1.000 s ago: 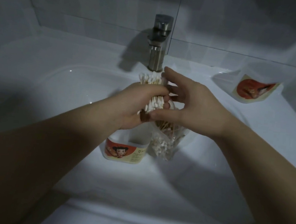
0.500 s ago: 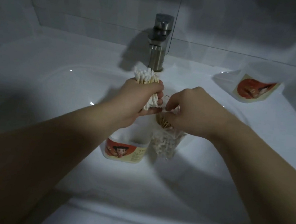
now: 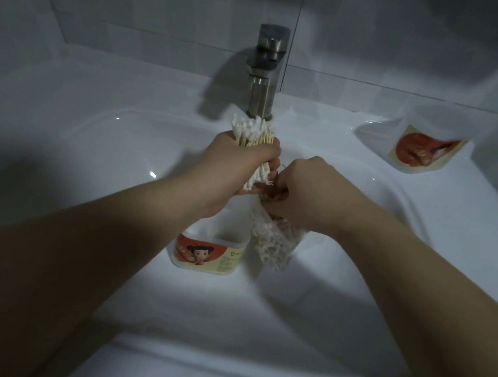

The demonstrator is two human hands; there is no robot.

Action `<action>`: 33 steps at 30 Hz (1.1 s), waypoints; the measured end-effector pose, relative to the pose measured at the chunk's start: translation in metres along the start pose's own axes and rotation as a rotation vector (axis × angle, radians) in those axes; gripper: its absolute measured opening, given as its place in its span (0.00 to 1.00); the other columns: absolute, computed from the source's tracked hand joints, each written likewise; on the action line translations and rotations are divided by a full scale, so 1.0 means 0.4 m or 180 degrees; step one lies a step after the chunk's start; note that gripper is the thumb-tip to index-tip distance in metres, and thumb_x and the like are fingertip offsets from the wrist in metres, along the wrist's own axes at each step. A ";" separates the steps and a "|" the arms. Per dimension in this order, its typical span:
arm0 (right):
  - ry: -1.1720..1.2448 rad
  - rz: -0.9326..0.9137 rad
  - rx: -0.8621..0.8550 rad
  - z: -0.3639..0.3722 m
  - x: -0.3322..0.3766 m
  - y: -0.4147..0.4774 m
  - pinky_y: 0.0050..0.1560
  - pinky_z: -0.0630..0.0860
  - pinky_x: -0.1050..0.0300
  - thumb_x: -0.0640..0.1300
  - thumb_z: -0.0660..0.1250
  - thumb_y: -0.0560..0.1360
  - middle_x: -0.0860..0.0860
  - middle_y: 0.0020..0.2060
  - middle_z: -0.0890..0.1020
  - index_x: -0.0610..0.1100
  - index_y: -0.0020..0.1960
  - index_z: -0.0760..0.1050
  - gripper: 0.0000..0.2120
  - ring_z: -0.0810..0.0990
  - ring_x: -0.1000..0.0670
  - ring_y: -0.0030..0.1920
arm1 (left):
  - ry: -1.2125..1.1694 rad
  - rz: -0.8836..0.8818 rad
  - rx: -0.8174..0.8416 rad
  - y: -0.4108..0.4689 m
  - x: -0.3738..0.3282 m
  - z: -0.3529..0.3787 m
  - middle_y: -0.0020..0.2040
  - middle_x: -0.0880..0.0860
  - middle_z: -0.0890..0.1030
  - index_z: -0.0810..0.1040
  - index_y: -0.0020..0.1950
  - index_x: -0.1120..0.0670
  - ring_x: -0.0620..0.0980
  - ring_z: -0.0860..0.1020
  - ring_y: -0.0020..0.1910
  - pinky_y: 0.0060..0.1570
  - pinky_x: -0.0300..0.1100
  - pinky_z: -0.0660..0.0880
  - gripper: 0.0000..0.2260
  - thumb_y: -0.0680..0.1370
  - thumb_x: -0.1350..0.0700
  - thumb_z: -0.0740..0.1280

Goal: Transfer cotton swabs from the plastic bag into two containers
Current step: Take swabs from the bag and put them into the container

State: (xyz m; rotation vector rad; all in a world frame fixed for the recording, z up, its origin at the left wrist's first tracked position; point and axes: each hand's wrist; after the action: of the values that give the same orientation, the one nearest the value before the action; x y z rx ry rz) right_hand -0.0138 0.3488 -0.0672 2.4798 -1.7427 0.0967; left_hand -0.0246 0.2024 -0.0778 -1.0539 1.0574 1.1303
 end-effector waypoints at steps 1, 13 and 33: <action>0.0056 0.0008 0.0015 -0.001 0.001 0.001 0.31 0.68 0.56 0.50 0.70 0.71 0.51 0.28 0.76 0.46 0.35 0.79 0.10 0.74 0.52 0.30 | 0.0018 0.0005 -0.0017 0.000 0.001 0.000 0.36 0.51 0.82 0.82 0.47 0.53 0.48 0.81 0.35 0.41 0.45 0.83 0.03 0.78 0.61 0.71; 0.0545 -0.0363 -0.0206 -0.037 -0.021 -0.018 0.34 0.68 0.61 0.48 0.69 0.78 0.49 0.32 0.81 0.44 0.42 0.82 0.10 0.76 0.53 0.34 | 0.0532 0.0195 -0.0194 0.008 0.004 -0.007 0.37 0.54 0.84 0.83 0.41 0.54 0.51 0.84 0.39 0.42 0.50 0.85 0.04 0.74 0.61 0.71; 0.2791 0.0337 -0.0983 -0.043 -0.048 -0.009 0.27 0.69 0.66 0.46 0.69 0.78 0.52 0.27 0.82 0.44 0.39 0.83 0.11 0.73 0.55 0.26 | 0.0383 0.0183 0.0593 -0.012 -0.002 -0.002 0.51 0.59 0.87 0.83 0.58 0.60 0.55 0.87 0.50 0.43 0.46 0.83 0.09 0.79 0.65 0.68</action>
State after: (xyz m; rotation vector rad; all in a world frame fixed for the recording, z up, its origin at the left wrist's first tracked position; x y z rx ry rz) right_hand -0.0168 0.3701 -0.0525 1.7064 -1.3478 0.7318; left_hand -0.0199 0.2011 -0.0768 -0.9577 1.2702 1.0022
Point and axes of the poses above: each hand's wrist, its own y-axis towards the middle knuckle, its own z-axis out of the palm, x = y × z
